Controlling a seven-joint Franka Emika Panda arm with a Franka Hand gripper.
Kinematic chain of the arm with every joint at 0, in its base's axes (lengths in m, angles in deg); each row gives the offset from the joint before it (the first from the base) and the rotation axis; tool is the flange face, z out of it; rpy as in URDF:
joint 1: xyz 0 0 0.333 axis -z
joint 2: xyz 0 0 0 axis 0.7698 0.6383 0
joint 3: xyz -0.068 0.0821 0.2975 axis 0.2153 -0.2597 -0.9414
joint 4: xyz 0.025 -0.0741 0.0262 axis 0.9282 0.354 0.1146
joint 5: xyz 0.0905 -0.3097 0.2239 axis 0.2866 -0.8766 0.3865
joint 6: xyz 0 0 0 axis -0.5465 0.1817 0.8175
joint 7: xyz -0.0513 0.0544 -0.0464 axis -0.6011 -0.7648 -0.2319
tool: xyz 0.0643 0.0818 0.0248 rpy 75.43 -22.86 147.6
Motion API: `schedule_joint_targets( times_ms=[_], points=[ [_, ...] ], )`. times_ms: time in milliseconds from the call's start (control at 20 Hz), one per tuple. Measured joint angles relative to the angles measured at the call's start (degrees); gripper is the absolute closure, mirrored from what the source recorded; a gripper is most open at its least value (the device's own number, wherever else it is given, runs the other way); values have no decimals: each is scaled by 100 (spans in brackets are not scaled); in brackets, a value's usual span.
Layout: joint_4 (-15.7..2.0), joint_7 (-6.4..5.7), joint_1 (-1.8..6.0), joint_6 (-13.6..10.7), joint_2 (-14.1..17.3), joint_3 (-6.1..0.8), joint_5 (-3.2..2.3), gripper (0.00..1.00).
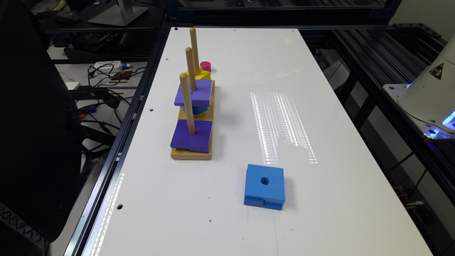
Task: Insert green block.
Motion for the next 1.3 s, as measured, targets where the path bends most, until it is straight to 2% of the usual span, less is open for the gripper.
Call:
schedule_joint_targets(
  times_ms=[700,1300],
  points=[
    [-1,0,-1,547,497,-27,-42,100],
    [-26,-12,-3,1024,935,-51,-125,100]
  ],
)
